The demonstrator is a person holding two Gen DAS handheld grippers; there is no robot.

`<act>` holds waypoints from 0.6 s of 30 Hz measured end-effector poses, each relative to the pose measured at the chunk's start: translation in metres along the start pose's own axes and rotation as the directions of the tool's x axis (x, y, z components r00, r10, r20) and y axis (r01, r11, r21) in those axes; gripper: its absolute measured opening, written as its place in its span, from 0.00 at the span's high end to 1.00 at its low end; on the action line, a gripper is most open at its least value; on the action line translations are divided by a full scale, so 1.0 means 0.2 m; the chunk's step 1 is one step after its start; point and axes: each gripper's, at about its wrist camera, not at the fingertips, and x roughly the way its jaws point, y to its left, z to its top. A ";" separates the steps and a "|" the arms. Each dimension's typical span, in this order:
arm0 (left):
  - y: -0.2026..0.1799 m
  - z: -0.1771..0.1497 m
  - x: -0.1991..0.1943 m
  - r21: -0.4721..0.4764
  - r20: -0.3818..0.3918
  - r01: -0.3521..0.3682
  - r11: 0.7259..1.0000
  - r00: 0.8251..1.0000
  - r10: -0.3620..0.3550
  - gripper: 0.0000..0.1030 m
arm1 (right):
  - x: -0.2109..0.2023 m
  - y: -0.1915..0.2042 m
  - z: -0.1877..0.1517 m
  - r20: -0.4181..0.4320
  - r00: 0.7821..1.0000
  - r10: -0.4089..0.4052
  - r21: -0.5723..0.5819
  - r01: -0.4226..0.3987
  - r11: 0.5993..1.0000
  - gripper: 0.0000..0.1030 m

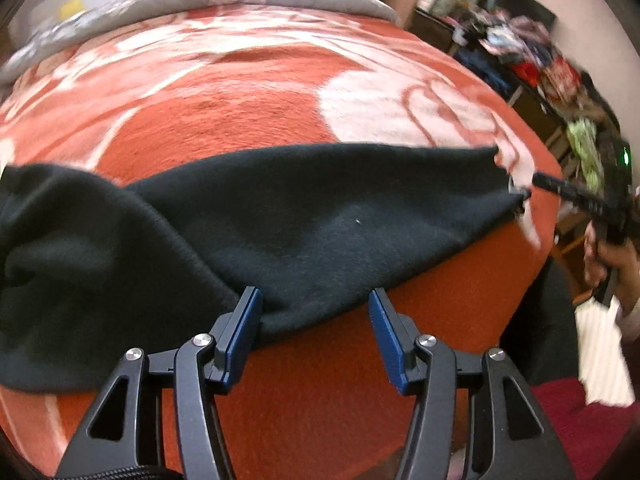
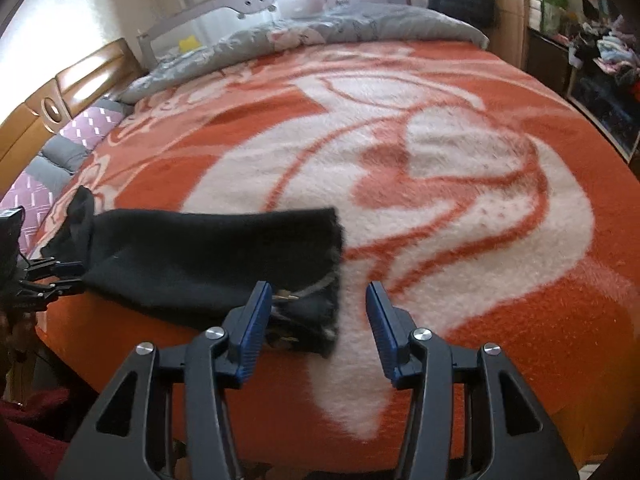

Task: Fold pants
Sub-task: 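Open both grippers to release the folded leg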

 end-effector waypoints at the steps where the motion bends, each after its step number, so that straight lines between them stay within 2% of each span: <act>1: 0.02 0.00 -0.02 -0.027 0.006 -0.004 1.000 1.000 0.004 0.45 | 0.01 0.04 0.01 0.006 1.000 0.021 -0.005 -0.021 1.000 0.51; 3: 0.05 0.01 -0.05 -0.065 0.013 -0.037 0.997 0.999 0.038 0.40 | 0.03 0.10 0.03 0.010 0.998 0.057 -0.010 -0.057 0.998 0.51; 4: 0.07 0.02 -0.07 -0.090 0.016 -0.084 0.992 0.996 0.086 0.35 | 0.05 0.15 0.05 0.009 0.996 0.083 -0.016 -0.083 0.996 0.51; 8: 0.17 0.07 -0.12 -0.170 0.016 -0.180 0.969 0.983 0.185 0.32 | 0.12 0.30 0.07 -0.012 0.988 0.156 -0.041 -0.156 0.987 0.51; 13: 0.35 0.11 -0.12 -0.298 -0.049 -0.220 0.929 0.975 0.215 0.31 | 0.22 0.49 0.07 -0.045 0.970 0.239 -0.059 -0.241 0.969 0.51; 18: 0.53 0.21 -0.09 -0.369 -0.150 -0.306 0.878 0.952 0.269 0.31 | 0.31 0.67 0.08 -0.080 0.941 0.329 -0.067 -0.334 0.940 0.51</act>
